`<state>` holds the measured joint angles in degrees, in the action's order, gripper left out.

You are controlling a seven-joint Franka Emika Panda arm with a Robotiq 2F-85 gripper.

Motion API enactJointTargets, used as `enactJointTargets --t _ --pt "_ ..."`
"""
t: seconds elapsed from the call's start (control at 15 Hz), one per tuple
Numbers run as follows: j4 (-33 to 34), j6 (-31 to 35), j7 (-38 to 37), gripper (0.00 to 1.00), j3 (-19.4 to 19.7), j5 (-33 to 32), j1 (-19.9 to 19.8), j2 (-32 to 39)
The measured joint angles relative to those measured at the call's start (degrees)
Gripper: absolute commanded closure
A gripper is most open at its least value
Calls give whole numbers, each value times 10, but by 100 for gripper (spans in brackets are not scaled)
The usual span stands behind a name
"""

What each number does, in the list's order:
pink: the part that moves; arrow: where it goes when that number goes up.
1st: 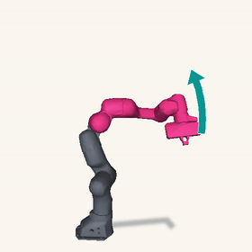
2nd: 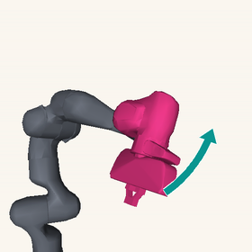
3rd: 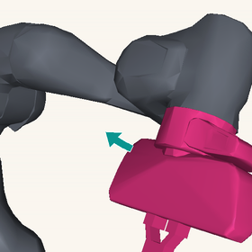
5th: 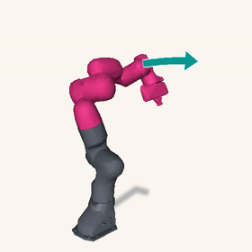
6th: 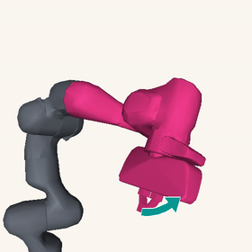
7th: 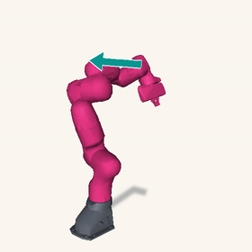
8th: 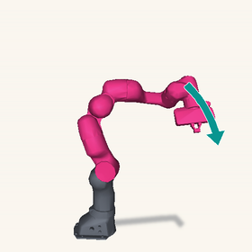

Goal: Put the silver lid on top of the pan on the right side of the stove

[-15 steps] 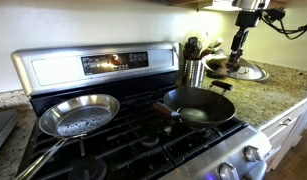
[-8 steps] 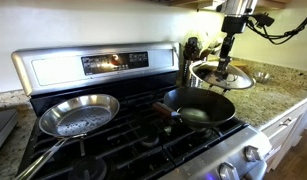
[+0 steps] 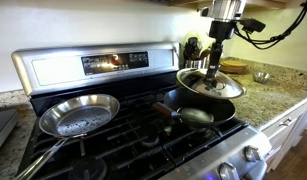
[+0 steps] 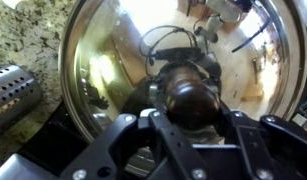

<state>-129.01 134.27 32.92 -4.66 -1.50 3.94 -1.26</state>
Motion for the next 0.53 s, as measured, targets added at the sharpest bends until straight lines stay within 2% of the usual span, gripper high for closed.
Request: enactJointTargets --t 0.53 --pt "1 41 115 80 -31 55 6 75"
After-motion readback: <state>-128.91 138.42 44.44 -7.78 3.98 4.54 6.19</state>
